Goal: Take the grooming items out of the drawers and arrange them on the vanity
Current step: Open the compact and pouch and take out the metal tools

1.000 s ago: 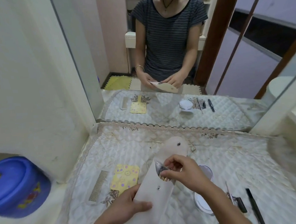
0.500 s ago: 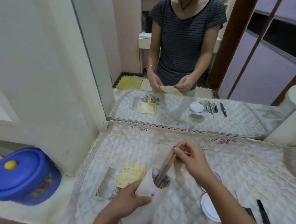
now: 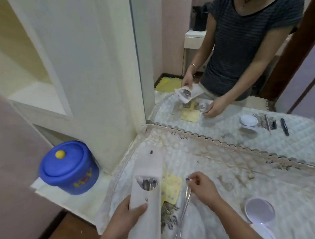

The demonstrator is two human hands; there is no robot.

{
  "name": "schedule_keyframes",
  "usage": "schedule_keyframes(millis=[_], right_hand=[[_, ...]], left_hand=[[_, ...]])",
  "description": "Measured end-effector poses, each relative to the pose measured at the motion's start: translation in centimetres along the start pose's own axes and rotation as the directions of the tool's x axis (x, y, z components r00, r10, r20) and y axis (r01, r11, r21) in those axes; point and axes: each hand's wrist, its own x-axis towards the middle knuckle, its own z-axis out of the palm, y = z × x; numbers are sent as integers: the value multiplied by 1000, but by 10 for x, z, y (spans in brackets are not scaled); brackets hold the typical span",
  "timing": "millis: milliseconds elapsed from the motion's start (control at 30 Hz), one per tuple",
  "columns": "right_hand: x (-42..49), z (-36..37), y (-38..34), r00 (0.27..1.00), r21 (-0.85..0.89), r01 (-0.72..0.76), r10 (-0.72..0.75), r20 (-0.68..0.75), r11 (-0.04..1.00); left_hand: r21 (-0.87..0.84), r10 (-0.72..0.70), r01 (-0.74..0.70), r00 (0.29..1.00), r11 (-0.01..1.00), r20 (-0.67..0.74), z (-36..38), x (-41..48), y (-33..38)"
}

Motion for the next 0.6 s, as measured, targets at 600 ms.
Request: schedule_keyframes(millis=[600], right_hand=[[-58, -9, -20, 930, -63, 367, -367, 6, 928]], left_hand=[[-27, 15, -7, 945, 1000, 326, 43, -5, 2]])
